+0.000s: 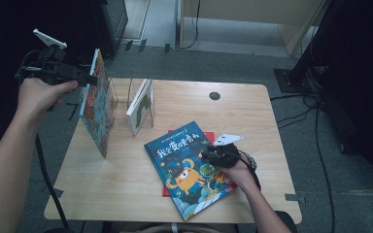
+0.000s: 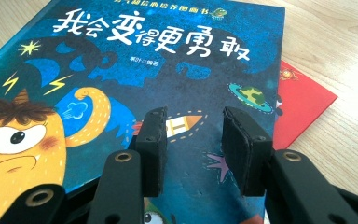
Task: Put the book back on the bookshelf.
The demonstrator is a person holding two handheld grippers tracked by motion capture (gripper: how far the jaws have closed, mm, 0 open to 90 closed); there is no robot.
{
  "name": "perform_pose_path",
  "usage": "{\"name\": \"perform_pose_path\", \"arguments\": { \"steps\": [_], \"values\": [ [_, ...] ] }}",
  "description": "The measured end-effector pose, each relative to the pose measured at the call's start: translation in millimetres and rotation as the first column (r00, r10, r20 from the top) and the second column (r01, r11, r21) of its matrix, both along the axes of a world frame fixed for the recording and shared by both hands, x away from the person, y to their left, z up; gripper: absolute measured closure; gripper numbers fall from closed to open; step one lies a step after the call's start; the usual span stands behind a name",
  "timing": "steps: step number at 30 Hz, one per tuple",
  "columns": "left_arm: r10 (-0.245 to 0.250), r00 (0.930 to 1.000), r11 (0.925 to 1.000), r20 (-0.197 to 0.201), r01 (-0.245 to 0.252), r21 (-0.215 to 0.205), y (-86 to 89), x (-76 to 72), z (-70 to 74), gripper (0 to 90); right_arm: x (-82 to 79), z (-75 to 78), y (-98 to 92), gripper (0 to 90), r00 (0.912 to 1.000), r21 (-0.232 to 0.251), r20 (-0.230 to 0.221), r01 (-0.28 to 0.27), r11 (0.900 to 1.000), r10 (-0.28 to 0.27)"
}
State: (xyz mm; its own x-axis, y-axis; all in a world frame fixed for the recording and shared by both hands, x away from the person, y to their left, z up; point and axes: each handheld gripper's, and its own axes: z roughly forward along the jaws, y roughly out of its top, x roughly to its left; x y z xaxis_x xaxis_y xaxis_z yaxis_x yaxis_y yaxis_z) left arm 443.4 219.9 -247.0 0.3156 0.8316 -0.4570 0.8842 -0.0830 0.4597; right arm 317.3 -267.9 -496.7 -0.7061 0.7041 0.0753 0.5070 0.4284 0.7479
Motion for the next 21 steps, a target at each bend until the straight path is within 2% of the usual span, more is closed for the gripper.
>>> {"name": "perform_pose_path", "arguments": {
  "steps": [1, 4, 10, 21],
  "values": [
    [0.001, 1.0000, 1.0000, 0.002, -0.001, -0.006, -1.6, 0.2, 0.5, 51.3, 0.1, -0.1, 0.1, 60.7, 1.0000, -0.001, 0.000, 0.000, 1.000, 0.000],
    [0.000, 1.0000, 0.9997, 0.003, -0.001, 0.023, -4.8, 0.8, 2.1, 50.4, -0.1, -0.1, 0.3, 60.7, 1.0000, -0.001, 0.000, -0.003, 1.000, 0.003],
    [0.005, 1.0000, 0.9999, 0.002, -0.005, 0.014, -4.9, 1.5, 1.9, 49.9, 0.1, -0.4, 0.4, 60.7, 1.0000, -0.003, -0.002, -0.003, 1.000, 0.003],
    [0.010, 0.9999, 0.9994, 0.003, -0.010, 0.034, -1.9, 2.0, 6.6, 49.3, 0.0, -0.4, 0.2, 60.6, 1.0000, -0.004, -0.003, -0.003, 1.000, 0.003]
  ]
}}
